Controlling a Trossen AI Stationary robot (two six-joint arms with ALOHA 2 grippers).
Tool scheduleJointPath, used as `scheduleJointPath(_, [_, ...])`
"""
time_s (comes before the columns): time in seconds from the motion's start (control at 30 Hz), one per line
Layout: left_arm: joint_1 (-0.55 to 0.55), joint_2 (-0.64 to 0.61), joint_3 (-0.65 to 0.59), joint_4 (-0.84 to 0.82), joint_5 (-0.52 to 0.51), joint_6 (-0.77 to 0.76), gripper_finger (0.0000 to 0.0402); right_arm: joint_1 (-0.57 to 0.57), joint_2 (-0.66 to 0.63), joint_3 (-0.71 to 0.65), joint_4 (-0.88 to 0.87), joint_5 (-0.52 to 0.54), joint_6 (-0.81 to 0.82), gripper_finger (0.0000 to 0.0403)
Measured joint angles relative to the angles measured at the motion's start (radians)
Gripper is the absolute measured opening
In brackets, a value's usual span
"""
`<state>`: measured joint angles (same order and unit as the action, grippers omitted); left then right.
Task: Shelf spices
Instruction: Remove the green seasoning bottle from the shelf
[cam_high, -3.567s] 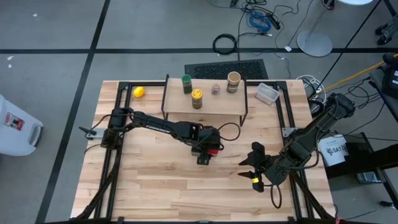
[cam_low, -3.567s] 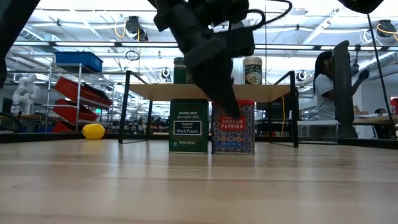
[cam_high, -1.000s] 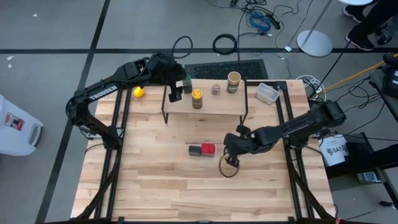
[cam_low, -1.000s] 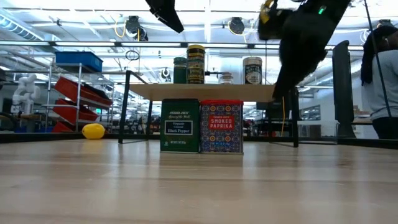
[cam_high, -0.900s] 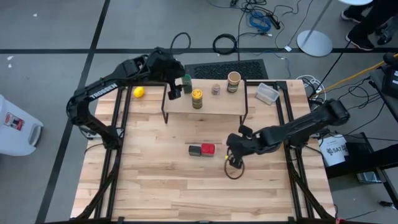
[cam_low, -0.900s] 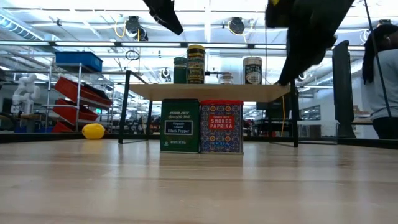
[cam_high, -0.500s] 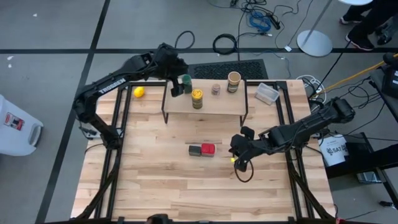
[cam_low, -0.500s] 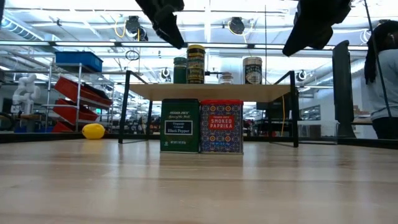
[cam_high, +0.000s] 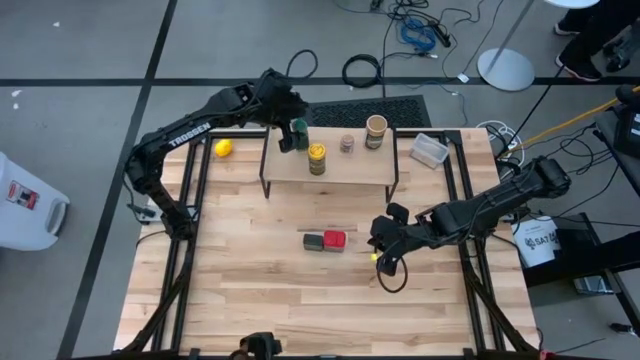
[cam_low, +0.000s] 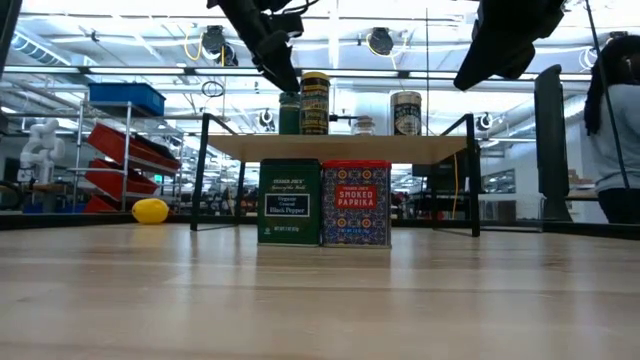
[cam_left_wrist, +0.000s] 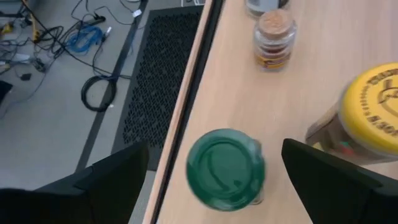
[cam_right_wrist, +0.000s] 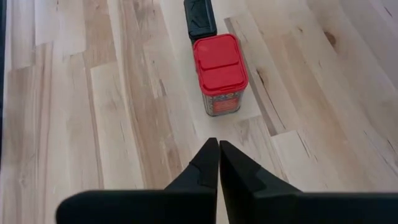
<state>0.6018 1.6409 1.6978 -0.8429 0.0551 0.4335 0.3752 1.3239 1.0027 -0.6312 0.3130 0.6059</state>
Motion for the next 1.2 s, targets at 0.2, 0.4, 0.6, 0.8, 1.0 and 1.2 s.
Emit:
scheduleJointPath(0.2, [0.034,0.019,0.000,-0.022,0.102,-0.001,0.0376,0.000,0.000,0.000,0.008,0.000,-0.004,0.0000])
scheduleJointPath(0.4, [0.040,0.044,0.000,-0.036,0.125,0.001,0.0375,0.000,0.000,0.000,0.025,0.000,-0.016,0.0000])
scheduleJointPath(0.6, [0.040,0.058,0.000,-0.029,0.126,0.037,0.0374,0.000,0.000,0.000,0.025,0.000,-0.016,0.0000])
scheduleJointPath(0.8, [0.039,0.058,0.000,-0.027,0.138,0.077,0.0342,0.000,0.000,0.000,0.026,0.000,-0.020,0.0000])
scheduleJointPath(1.0, [0.037,0.058,0.000,-0.027,0.186,0.098,0.0277,0.000,0.000,0.000,0.026,0.000,-0.020,0.0000])
scheduleJointPath(1.2, [0.037,0.058,0.000,-0.039,0.191,0.098,0.0215,0.000,0.000,0.000,0.025,0.000,-0.019,0.0000])
